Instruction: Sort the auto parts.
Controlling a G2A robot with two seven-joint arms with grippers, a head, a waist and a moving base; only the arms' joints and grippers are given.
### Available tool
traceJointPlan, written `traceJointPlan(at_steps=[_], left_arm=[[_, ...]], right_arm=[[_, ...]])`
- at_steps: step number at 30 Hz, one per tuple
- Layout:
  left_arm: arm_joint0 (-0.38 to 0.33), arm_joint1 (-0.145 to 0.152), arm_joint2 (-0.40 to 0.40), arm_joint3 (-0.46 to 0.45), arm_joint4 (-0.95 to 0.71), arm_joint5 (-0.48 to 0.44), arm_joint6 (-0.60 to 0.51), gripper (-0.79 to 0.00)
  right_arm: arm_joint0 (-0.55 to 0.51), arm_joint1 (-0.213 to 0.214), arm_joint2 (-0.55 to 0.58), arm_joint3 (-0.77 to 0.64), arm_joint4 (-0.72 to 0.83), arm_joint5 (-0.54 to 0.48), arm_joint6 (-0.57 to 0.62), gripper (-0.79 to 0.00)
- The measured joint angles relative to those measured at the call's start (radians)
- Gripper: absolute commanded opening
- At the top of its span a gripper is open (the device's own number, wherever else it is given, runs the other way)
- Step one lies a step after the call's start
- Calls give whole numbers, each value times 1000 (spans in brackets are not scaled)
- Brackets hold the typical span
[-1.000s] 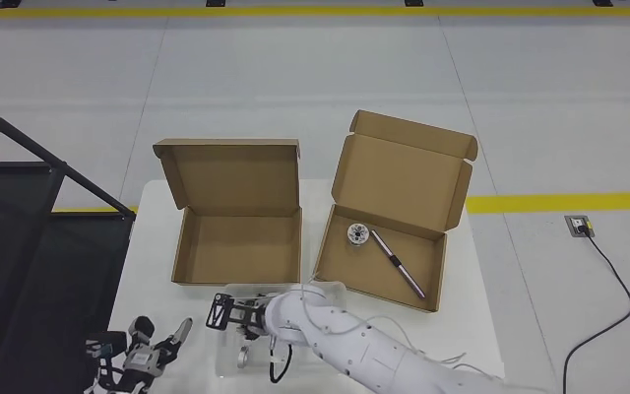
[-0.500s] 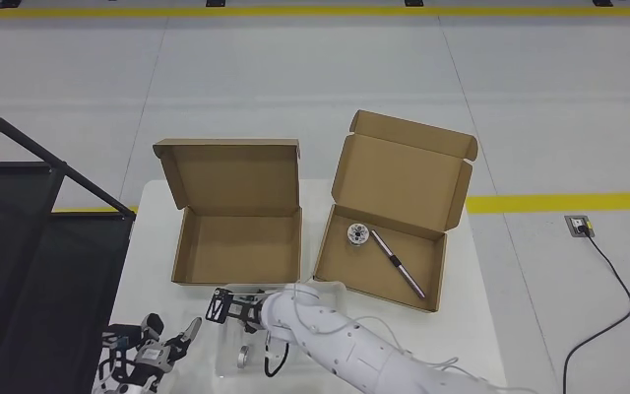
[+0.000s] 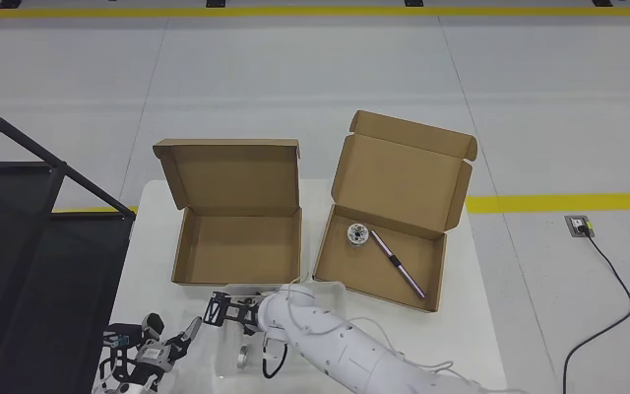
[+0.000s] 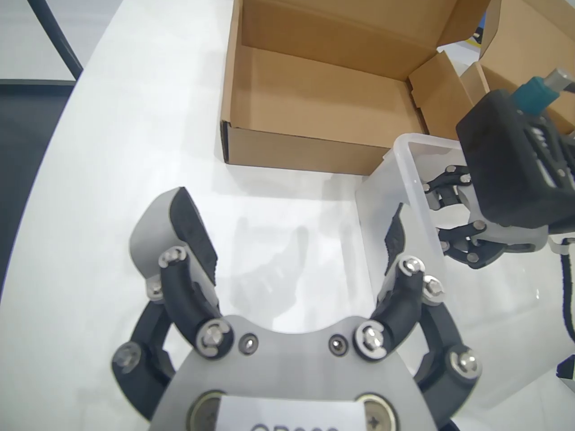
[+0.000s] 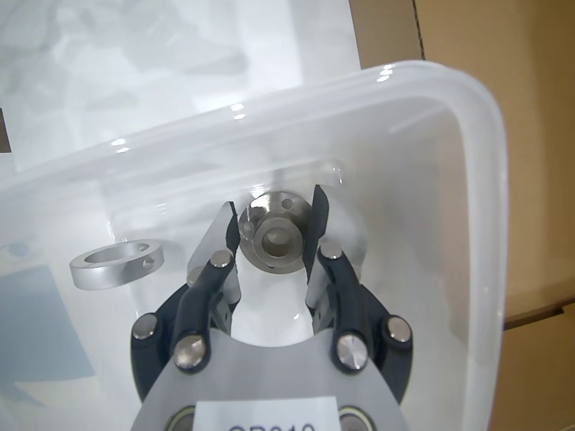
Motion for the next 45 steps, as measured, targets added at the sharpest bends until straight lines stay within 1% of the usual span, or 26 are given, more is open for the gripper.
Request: traceJointPlan(at_steps=[3, 4, 7, 12, 16, 19, 22, 25, 31, 36, 41, 43, 45], left_arm=[[0, -1, -1, -3, -1, -3, 0, 0], [1, -1, -2, -3, -2, -4, 0, 0], [3, -1, -4, -6, -5, -8, 2, 0], [5, -2, -7, -8, -8, -10, 3, 0], [5, -3, -8, -9, -8, -10, 3, 0], [6, -3, -9, -12, -7, -10, 2, 0], [6, -4, -8, -14, -3, -10, 2, 0], [6, -5, -6, -16, 0, -10, 1, 0], [6, -6, -1, -18, 5, -4, 0, 0], [6, -8, 1, -20, 7, 1, -2, 0], [3, -9, 6, -21, 7, 4, -5, 0], [0, -10, 7, -23, 5, 4, -8, 0], [-2, -10, 9, -24, 0, 4, -11, 0]], right_arm=[[-1, -7, 5, 10, -7, 7, 12, -459], [-1, -9, 7, 14, -9, 7, 15, -508], [-1, -15, 13, 25, -16, 7, 20, -785], [-3, -20, 23, 31, -38, 19, 10, -785], [-7, -15, 35, 18, -60, 32, -6, -785], [-15, -4, 46, -11, -83, 45, -20, -785], [-30, 16, 62, -60, -111, 52, -31, -785], [-52, 46, 84, -132, -143, 44, -29, -785], [-127, 128, 162, -333, -218, 31, 24, -785], [-230, 210, 269, -557, -287, -26, 81, -785], [-363, 283, 396, -784, -349, -92, 98, -785], [-405, 298, 429, -843, -363, -99, 103, -785], [-411, 300, 433, -853, -365, -100, 104, -785]])
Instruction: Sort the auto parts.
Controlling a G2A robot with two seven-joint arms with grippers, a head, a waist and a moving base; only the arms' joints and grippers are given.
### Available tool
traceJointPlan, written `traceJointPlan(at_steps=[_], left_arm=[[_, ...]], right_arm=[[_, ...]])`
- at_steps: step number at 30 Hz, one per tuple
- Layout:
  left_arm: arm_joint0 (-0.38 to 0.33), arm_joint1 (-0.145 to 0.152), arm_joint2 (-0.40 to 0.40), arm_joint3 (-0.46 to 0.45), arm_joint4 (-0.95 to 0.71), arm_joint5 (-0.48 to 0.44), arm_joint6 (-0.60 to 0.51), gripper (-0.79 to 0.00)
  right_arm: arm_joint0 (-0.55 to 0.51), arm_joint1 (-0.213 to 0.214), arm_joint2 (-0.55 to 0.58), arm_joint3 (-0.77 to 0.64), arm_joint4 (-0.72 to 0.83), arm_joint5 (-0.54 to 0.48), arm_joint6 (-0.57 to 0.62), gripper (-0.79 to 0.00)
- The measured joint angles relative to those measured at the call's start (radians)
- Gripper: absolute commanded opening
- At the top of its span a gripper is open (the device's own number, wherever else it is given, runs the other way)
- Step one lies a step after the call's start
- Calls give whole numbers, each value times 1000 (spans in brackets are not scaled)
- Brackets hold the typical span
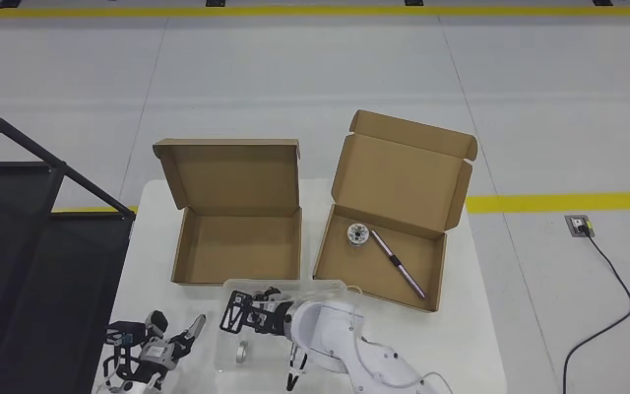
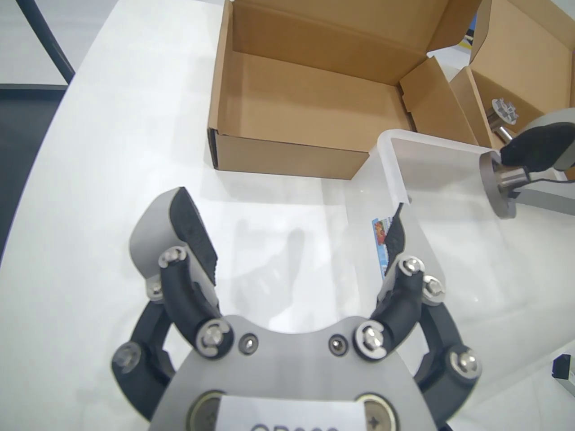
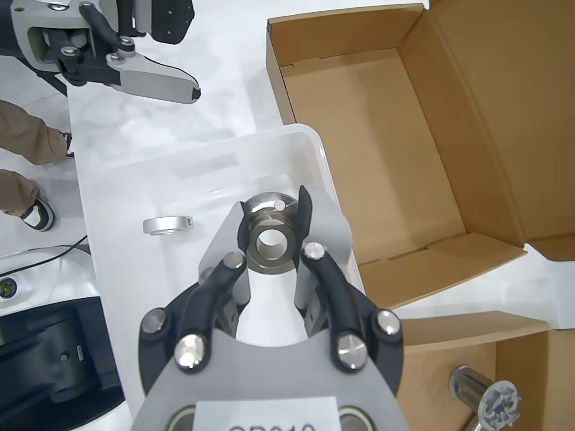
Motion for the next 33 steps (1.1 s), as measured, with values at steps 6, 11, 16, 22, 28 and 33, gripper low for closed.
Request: traceJointPlan(at_steps=[6, 11, 16, 22, 28, 33], left_arm=[[0, 0, 0, 0, 0, -1, 0, 0], [0, 0, 0, 0, 0, -1, 0, 0], [0, 0, 0, 0, 0, -1, 0, 0], [0, 0, 0, 0, 0, -1, 0, 0], [0, 0, 0, 0, 0, -1, 0, 0], [0, 0, 0, 0, 0, -1, 0, 0]], right_arm=[[4, -1, -2, 6, 1, 1, 0, -785], [-15, 7, 45, 3, 44, 1, -80, -785], [-45, 42, 195, -18, 185, -191, -303, -785], [-99, 85, 382, 2, 319, -464, -643, -785], [-113, 131, 400, 45, 438, -551, -1066, -785], [-57, 205, 299, 68, 466, -550, -1429, -785]])
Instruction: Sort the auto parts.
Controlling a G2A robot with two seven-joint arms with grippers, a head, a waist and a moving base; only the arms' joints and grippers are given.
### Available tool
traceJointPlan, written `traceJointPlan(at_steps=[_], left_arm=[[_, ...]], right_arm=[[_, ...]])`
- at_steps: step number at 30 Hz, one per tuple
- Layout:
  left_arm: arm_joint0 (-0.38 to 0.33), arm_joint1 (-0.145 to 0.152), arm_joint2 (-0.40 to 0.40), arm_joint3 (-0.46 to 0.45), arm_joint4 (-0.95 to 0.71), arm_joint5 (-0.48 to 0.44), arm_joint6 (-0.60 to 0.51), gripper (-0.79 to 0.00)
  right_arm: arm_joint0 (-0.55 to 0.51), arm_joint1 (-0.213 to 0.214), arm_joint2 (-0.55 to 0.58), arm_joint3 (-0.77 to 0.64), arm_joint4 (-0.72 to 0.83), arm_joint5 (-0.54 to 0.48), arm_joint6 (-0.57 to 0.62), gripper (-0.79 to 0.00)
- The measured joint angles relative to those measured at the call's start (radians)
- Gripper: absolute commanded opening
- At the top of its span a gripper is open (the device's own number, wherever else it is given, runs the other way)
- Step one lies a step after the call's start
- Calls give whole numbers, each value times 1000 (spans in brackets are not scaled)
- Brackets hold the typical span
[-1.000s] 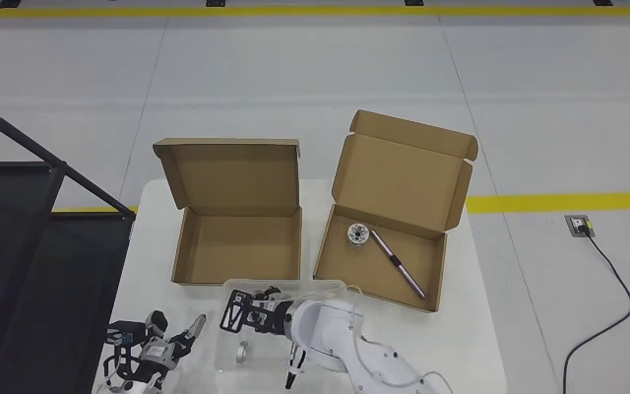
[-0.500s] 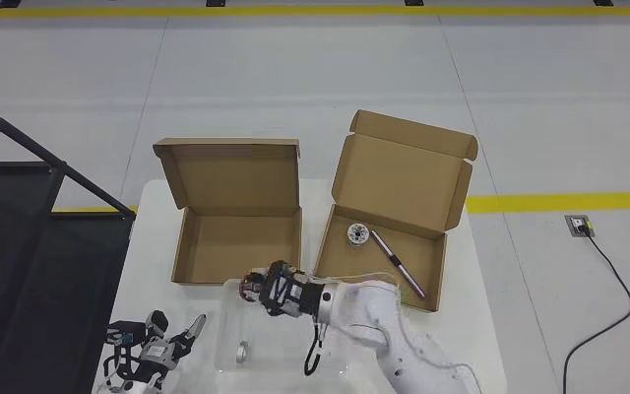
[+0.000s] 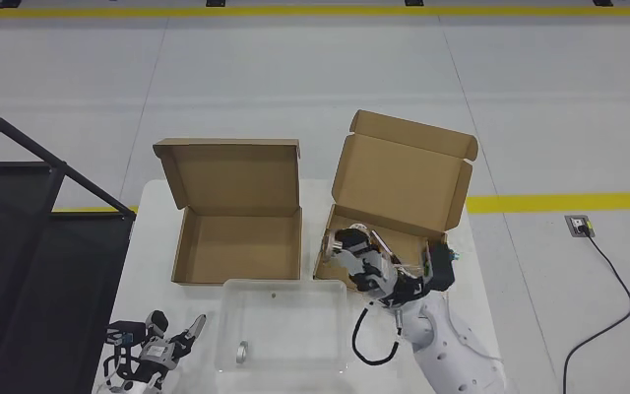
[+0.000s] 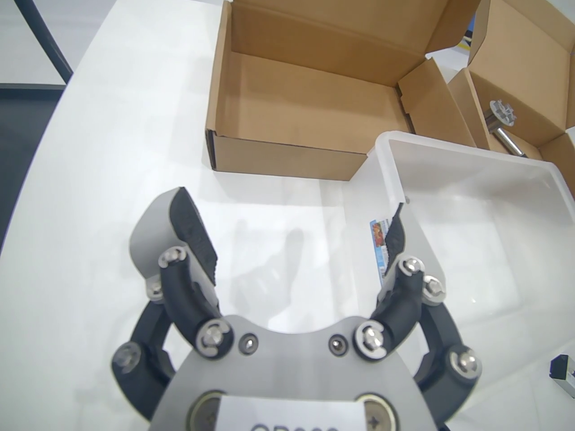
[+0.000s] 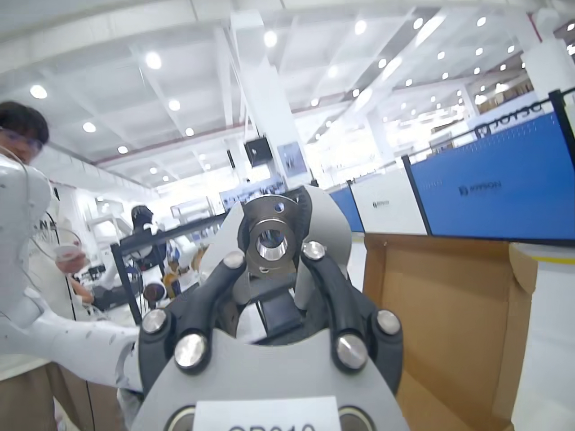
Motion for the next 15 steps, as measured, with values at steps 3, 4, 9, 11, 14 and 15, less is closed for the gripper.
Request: traceJointPlan(at_steps=[3, 4, 9, 11, 14, 15], left_arm=[[0, 0, 0, 0, 0, 0, 0, 0], [0, 0, 0, 0, 0, 0, 0, 0], [0, 0, 0, 0, 0, 0, 0, 0], [0, 0, 0, 0, 0, 0, 0, 0], [0, 0, 0, 0, 0, 0, 0, 0], [0, 0, 0, 0, 0, 0, 0, 0]], right_arm=[[5, 5, -7, -7, 15, 0, -60, -785], [4, 5, -5, -7, 15, 0, -37, -785], [4, 4, -5, -6, 14, 0, 37, -785], [4, 4, -5, -6, 14, 0, 37, -785], [4, 4, -5, -6, 14, 0, 37, -785], [4, 4, -5, -6, 14, 0, 37, -785]])
